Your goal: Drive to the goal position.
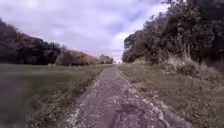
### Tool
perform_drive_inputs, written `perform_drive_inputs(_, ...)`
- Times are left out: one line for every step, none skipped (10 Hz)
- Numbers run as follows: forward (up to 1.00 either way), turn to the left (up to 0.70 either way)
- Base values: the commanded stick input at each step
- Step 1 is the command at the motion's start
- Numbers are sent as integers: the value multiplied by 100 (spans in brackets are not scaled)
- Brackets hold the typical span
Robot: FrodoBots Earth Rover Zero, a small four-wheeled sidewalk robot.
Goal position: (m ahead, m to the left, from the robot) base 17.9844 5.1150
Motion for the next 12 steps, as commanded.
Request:
perform_drive_inputs(100, 0)
perform_drive_inputs(100, 0)
perform_drive_inputs(100, 0)
perform_drive_inputs(100, 0)
perform_drive_inputs(100, 0)
perform_drive_inputs(100, 0)
perform_drive_inputs(100, 0)
perform_drive_inputs(100, 0)
perform_drive_inputs(100, 0)
perform_drive_inputs(100, 0)
perform_drive_inputs(100, 0)
perform_drive_inputs(100, 0)
